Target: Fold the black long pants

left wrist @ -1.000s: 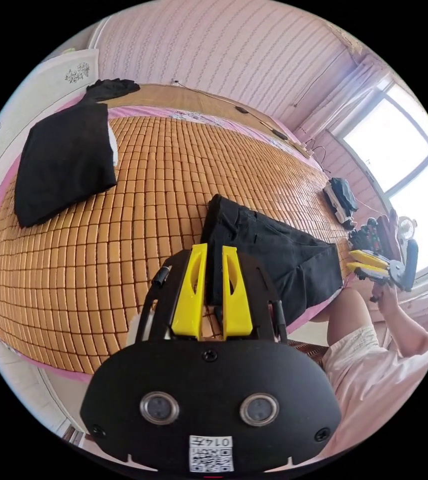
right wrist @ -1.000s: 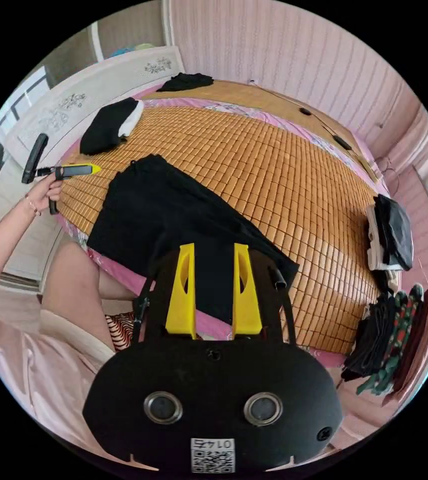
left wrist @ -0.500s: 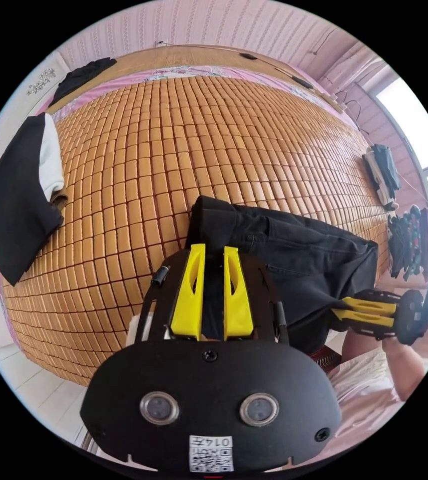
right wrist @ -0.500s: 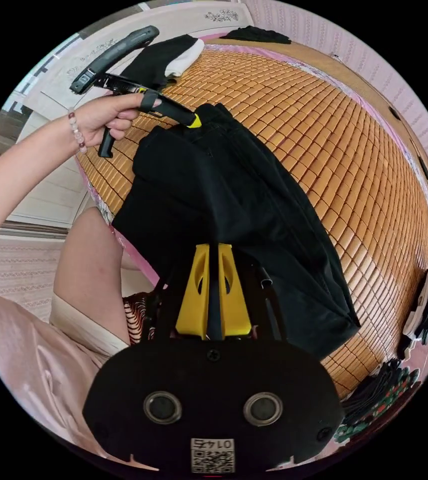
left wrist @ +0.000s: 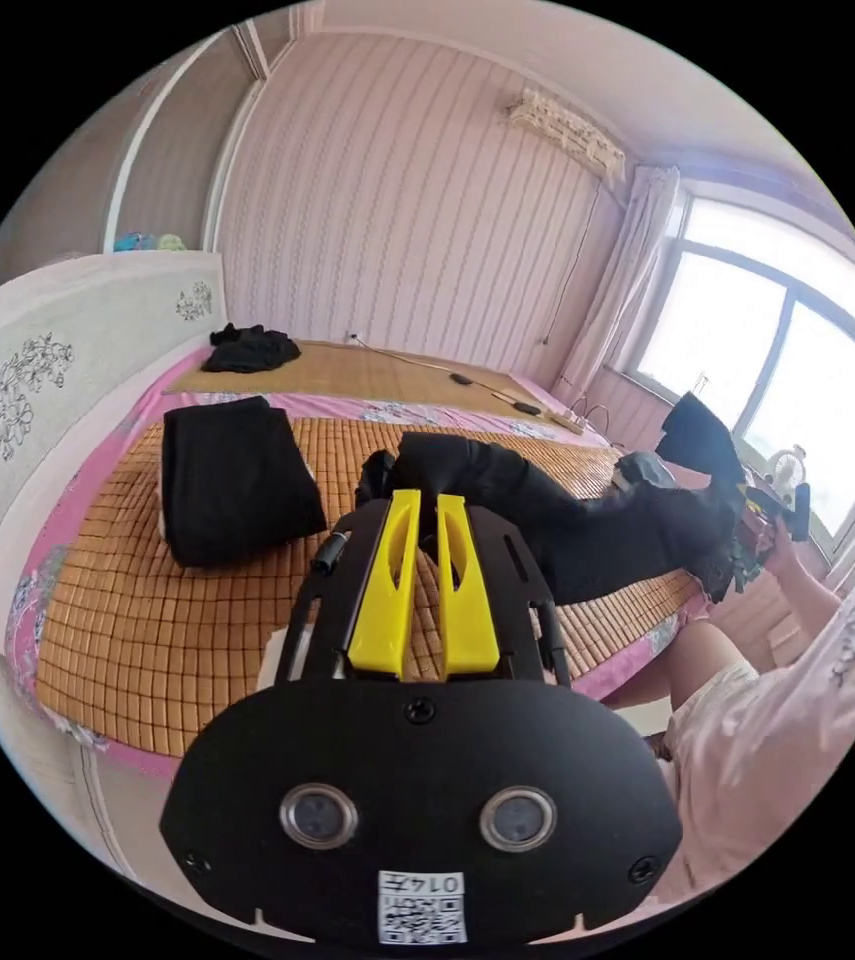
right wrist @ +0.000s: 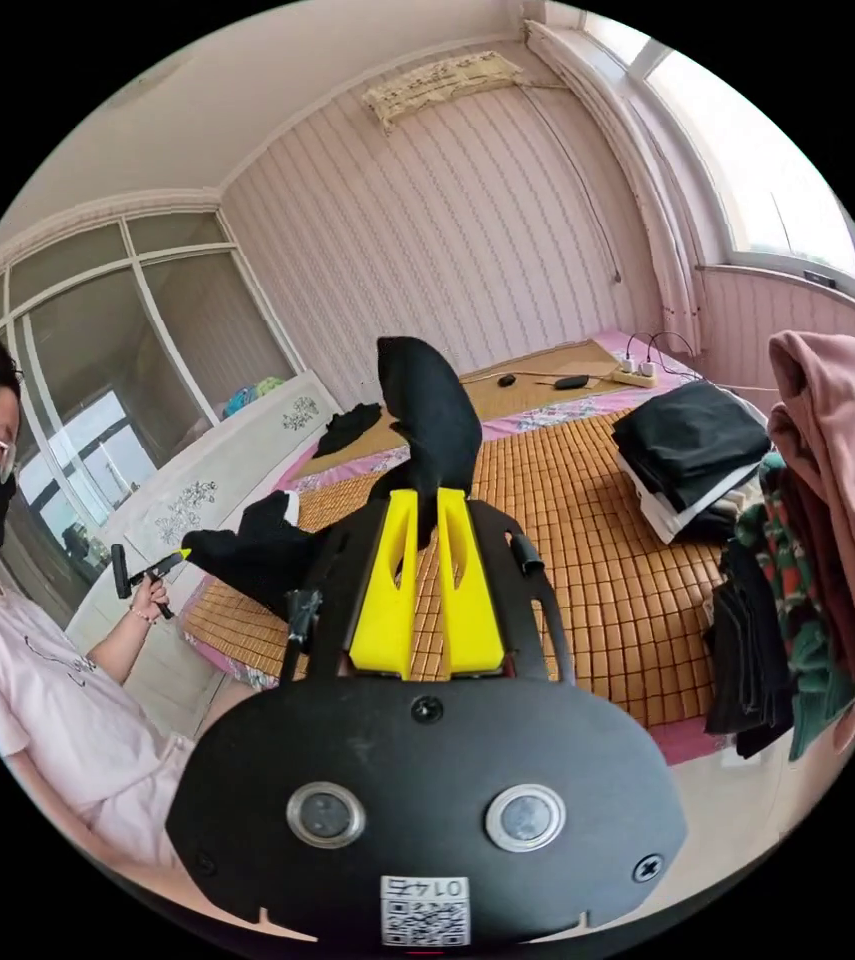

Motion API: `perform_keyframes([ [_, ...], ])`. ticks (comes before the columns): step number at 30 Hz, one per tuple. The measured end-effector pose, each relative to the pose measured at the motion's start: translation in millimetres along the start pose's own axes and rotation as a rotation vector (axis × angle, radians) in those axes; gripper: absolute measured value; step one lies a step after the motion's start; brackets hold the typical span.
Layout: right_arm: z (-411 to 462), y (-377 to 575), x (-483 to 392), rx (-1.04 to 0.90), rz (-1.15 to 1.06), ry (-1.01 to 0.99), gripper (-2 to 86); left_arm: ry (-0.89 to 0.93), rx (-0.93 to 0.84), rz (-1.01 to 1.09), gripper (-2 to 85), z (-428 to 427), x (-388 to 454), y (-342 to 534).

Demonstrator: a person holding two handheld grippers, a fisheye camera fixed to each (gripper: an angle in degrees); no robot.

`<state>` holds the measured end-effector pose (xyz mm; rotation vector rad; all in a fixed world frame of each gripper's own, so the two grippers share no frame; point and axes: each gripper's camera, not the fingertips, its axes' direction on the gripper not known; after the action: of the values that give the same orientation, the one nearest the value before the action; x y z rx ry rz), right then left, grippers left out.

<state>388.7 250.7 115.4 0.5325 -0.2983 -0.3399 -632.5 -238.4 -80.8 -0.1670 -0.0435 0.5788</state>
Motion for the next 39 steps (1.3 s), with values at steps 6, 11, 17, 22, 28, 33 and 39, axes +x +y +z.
perform_keyframes([
  [6, 28, 104, 105, -0.303, 0.402, 0.207, 0.9, -0.307, -0.283, -0.418, 0.1, -43, -73, 141],
  [11, 33, 116, 121, -0.374, 0.376, 0.291, 2.0, -0.332, -0.243, -0.508, 1.6, -52, -69, 143],
  [17, 81, 74, 100, -0.473, 0.109, 0.376, 9.1, -0.245, -0.345, -0.336, 6.9, 28, -54, 57],
  [22, 133, 67, 119, -0.607, 0.101, 0.428, 12.1, -0.215, -0.552, -0.312, 10.9, 130, -44, 11],
  [28, 178, 84, 154, -0.744, 0.229, 0.491, 5.9, -0.47, -0.752, -0.209, 11.9, 206, -9, -8],
  [33, 127, 70, 137, -0.604, 0.139, 0.416, 0.0, -0.481, -0.783, -0.163, 9.8, 218, 10, -26],
  [39, 26, 121, 131, -0.656, 0.259, 0.385, -0.5, -0.444, -0.756, -0.128, 4.7, 224, 32, -38],
])
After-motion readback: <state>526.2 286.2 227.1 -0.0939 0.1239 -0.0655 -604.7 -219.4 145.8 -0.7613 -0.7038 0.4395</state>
